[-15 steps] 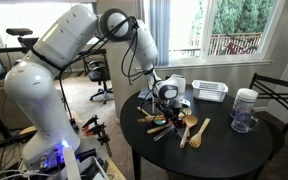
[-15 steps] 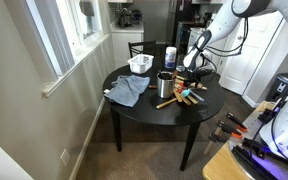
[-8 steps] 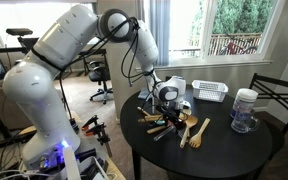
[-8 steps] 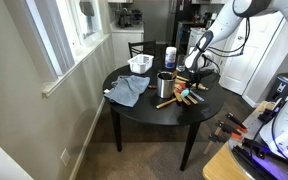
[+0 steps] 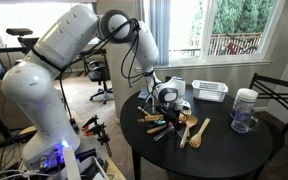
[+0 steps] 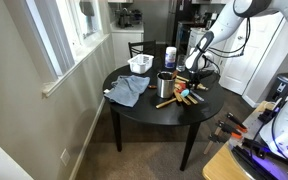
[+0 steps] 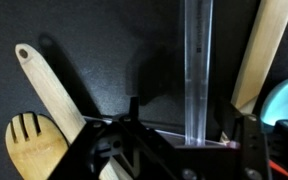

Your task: Put one orange spatula in the silver tin

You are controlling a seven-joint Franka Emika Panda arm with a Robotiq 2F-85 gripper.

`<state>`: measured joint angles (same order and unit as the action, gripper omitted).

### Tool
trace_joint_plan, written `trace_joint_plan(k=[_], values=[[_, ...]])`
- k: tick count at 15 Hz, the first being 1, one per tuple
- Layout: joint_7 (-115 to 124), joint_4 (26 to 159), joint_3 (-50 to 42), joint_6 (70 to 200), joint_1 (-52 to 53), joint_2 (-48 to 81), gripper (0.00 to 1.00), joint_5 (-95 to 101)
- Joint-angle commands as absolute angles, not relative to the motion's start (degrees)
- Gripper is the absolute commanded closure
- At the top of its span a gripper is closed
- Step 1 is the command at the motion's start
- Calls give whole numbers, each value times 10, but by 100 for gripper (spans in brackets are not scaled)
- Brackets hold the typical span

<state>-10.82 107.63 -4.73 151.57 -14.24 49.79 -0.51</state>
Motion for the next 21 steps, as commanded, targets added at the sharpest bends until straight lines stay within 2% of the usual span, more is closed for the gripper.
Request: trace_joint_plan(k=[1, 7, 9, 10, 15, 21], values=[[-130, 1090, -34, 1537, -159, 495, 53, -1], [-130, 1095, -30, 1531, -165, 485, 91, -3], [-128, 1111, -30, 1541, -165, 465, 93, -4], [-127, 1114, -31, 1545, -165, 459, 90, -5], [-120, 1126, -33, 1556, -171, 424, 90, -10], [-101, 1167, -30, 1681, -168, 380, 90, -15]])
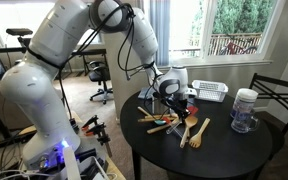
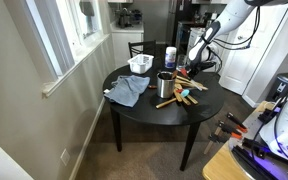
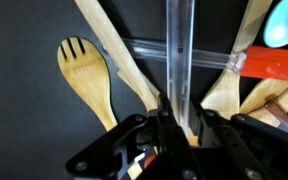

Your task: Put one orange spatula in the silver tin

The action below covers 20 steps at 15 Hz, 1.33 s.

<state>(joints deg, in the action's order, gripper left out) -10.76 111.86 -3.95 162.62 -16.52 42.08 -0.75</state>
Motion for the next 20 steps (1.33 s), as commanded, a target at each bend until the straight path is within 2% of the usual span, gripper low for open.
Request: trace_joint_plan(k=[1, 5, 8, 16, 20], values=[[-98, 1175, -26, 1700, -165, 372, 90, -15], [-84, 1206, -4, 1747, -145, 333, 90, -12], [-54, 1223, -23, 1763, -97, 299, 90, -4], [38, 1263, -217, 1761, 113, 217, 90, 51], [56, 1285, -282, 1763, 191, 200, 90, 56]])
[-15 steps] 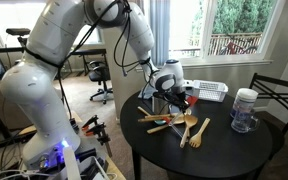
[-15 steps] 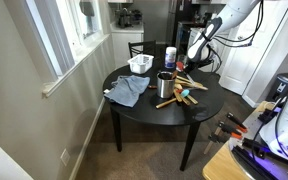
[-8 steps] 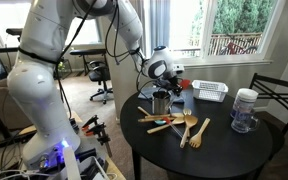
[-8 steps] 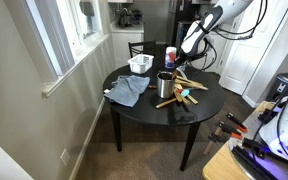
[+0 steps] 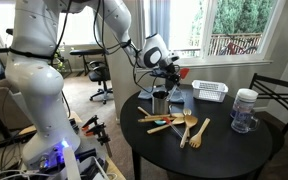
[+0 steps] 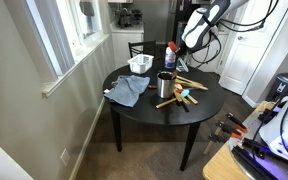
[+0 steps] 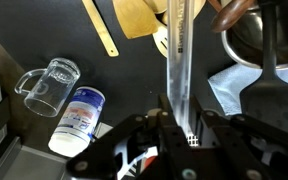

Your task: Put one orange spatula in the silver tin

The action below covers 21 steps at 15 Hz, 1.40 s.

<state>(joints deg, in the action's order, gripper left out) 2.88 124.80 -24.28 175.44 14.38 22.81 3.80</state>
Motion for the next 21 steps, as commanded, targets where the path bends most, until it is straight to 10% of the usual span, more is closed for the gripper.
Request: trace_joint_plan(k=[1, 11, 21], values=[[58, 1293, -289, 1772, 203, 199, 90, 52], [79, 1363, -265, 2033, 231, 263, 90, 15], [125, 1262, -206, 1983, 189, 252, 90, 22]])
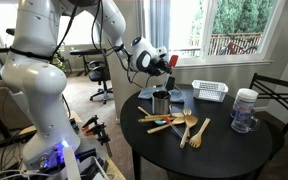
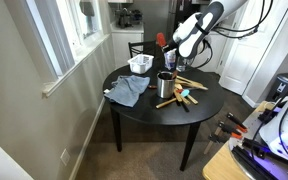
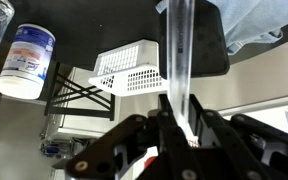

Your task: Put one orange spatula in the silver tin

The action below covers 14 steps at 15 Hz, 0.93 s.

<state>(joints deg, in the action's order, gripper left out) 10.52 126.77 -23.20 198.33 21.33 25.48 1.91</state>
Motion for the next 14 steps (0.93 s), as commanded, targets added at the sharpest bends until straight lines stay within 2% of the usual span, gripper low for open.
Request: trace_joint_plan(k=[1, 3, 4, 5, 7, 14], values=[[128, 1261, -196, 1983, 181, 253, 90, 25], [137, 1261, -173, 1983, 158, 254, 90, 31], [136, 1263, -168, 1982, 152, 257, 84, 29], [135, 1263, -161, 1982, 143, 259, 54, 29], [86, 1263, -113, 1981, 100, 258, 48, -17], [88, 1258, -50, 1980, 15, 270, 4, -23]])
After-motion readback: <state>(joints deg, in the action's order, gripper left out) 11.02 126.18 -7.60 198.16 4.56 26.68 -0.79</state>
